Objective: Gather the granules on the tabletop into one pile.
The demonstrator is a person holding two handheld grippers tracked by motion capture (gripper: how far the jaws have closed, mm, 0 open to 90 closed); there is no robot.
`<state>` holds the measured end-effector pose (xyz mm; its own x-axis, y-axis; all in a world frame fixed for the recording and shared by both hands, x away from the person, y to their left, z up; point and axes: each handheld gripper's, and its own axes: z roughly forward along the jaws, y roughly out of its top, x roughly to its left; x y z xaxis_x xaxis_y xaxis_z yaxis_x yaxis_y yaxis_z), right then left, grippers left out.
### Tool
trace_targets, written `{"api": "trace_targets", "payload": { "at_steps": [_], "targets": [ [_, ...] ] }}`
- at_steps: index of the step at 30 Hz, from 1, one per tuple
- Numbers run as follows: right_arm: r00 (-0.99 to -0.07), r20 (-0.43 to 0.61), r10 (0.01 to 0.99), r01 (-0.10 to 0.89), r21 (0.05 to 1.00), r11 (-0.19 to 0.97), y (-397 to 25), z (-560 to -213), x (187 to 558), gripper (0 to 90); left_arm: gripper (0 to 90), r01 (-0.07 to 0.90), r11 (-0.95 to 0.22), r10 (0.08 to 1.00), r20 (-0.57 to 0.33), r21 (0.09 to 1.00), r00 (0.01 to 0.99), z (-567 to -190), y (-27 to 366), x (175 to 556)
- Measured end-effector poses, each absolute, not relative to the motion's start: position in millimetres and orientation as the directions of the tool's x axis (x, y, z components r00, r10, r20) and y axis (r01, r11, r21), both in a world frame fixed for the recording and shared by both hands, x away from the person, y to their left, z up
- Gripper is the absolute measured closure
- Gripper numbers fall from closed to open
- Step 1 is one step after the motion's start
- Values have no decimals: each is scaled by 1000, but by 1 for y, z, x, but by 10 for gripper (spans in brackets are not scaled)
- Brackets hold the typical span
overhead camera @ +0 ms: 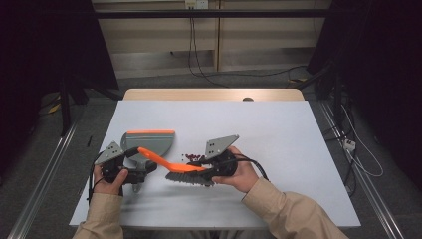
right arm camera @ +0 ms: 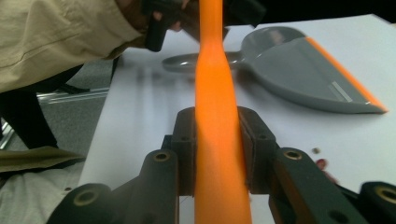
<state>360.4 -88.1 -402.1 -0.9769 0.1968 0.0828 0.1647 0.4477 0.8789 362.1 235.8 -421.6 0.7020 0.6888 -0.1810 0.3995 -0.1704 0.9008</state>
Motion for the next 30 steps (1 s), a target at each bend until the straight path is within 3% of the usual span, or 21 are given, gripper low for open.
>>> {"api": "trace_targets", "payload": {
  "at_steps": [7,9,13,30],
  "targets": [
    [-973,126,191,204,858,472,-82,-422,357,715,72,404,-198,708,-154,893,689,-423,236,363],
    [-975,98,201,187,852,490,-83,-424,360,715,90,411,-201,717,-153,889,680,-424,236,363],
    [-967,114,230,214,854,475,-89,-426,370,715,48,411,-188,704,-170,892,690,-423,237,363],
    [-962,119,246,225,856,466,-88,-427,369,715,48,424,-205,701,-170,882,692,-425,239,364]
  ]
}}
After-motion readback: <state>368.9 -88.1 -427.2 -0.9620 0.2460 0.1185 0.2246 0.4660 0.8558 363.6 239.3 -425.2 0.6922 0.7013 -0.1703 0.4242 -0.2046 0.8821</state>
